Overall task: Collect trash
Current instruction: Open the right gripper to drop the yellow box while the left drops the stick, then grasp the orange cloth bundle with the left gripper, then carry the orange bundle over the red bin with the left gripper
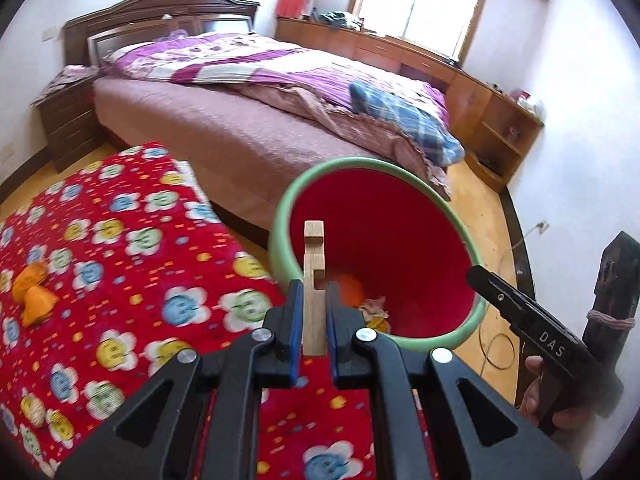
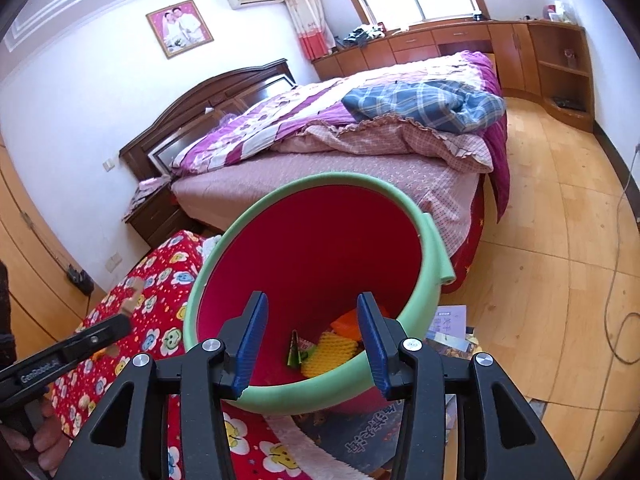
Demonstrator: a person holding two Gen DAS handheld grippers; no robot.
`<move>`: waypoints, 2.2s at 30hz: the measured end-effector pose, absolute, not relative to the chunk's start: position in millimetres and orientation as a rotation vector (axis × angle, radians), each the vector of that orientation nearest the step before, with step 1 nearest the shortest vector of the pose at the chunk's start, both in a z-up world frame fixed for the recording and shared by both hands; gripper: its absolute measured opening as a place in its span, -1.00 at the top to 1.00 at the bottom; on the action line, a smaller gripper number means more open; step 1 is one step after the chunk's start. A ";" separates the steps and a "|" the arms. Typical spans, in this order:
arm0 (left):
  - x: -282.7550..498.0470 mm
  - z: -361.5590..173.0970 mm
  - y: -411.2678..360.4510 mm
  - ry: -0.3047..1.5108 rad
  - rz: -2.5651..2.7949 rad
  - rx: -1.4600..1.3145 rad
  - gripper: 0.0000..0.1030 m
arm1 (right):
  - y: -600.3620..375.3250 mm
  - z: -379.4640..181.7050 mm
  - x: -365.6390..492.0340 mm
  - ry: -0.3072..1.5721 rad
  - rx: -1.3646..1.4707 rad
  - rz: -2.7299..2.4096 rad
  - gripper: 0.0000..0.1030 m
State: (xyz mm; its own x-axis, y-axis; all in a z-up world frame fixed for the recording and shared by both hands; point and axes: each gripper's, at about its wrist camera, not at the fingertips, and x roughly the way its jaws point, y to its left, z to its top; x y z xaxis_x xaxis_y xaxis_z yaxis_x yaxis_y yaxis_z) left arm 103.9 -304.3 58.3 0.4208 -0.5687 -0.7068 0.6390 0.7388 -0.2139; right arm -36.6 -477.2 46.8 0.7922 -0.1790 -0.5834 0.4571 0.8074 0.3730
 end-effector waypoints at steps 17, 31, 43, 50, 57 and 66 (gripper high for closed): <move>112.5 42.1 -329.3 0.892 -0.779 0.157 0.50 | -477.3 41.2 -35.9 0.566 0.549 -0.335 0.08; 161.6 47.5 -245.5 0.876 -0.522 0.086 0.29 | -462.8 38.2 -24.8 0.598 0.528 -0.297 0.06; 213.4 32.5 -172.5 0.894 -0.265 0.075 -0.04 | -456.2 38.5 -20.3 0.607 0.510 -0.298 -0.25; 244.9 17.0 -138.8 0.921 -0.148 0.034 -0.05 | -456.6 36.5 -16.9 0.613 0.506 -0.299 -0.25; 262.2 3.3 -122.2 0.931 -0.049 0.046 -0.05 | -456.9 37.2 -16.7 0.613 0.497 -0.311 -0.25; 274.3 -11.4 -97.1 0.980 -0.014 -0.065 -0.05 | -455.4 36.6 -14.8 0.621 0.493 -0.313 -0.25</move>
State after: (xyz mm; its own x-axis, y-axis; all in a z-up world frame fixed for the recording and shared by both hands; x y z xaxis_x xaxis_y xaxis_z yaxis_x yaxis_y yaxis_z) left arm 274.3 -97.1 -11.4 0.5568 -0.0409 -0.8296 -0.0179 0.9980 -0.0613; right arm -14.8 -455.4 36.6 0.7727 -0.1321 -0.6209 0.4200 0.8398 0.3440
